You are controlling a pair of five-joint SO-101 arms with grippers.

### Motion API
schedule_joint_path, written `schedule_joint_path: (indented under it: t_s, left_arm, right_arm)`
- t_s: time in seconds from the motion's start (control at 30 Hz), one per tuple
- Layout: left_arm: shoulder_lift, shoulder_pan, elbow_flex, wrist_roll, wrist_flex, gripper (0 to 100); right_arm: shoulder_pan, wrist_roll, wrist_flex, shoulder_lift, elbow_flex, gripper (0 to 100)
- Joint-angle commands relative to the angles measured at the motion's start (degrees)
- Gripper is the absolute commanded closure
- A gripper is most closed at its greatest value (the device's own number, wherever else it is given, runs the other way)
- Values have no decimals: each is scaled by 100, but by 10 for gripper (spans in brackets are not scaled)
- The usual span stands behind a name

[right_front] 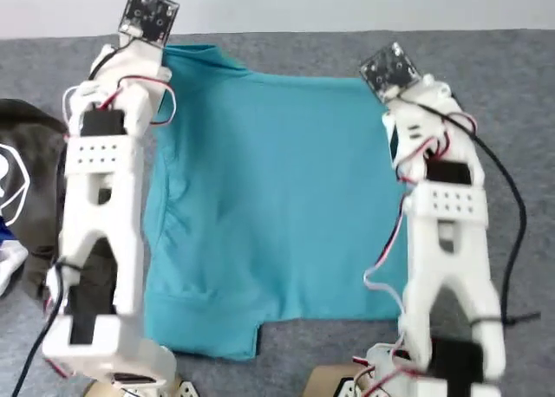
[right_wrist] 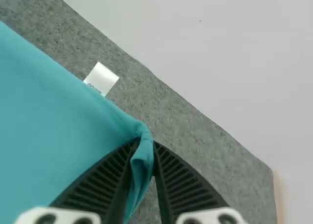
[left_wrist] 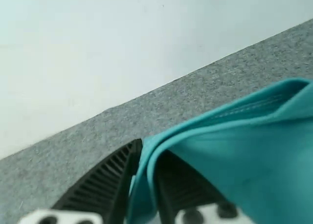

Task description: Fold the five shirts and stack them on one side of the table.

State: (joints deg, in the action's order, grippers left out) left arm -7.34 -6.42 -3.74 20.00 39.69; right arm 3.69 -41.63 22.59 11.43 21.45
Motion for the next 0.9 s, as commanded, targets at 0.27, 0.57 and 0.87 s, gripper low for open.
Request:
schedule_joint_path:
  t_s: [0.27,0.57,0.87]
  left_arm:
    - [-1846,0,-2290,62,-149,996]
    - [-3402,97,-4593,325,501,996]
    - [-4229,97,-6800,334,2655,996]
  right_arm:
    - [145,26,-154,-2229,-2673,989]
    - [163,26,-92,-3837,-4712,989]
    - [145,-176,1015,-3846,-5099,989]
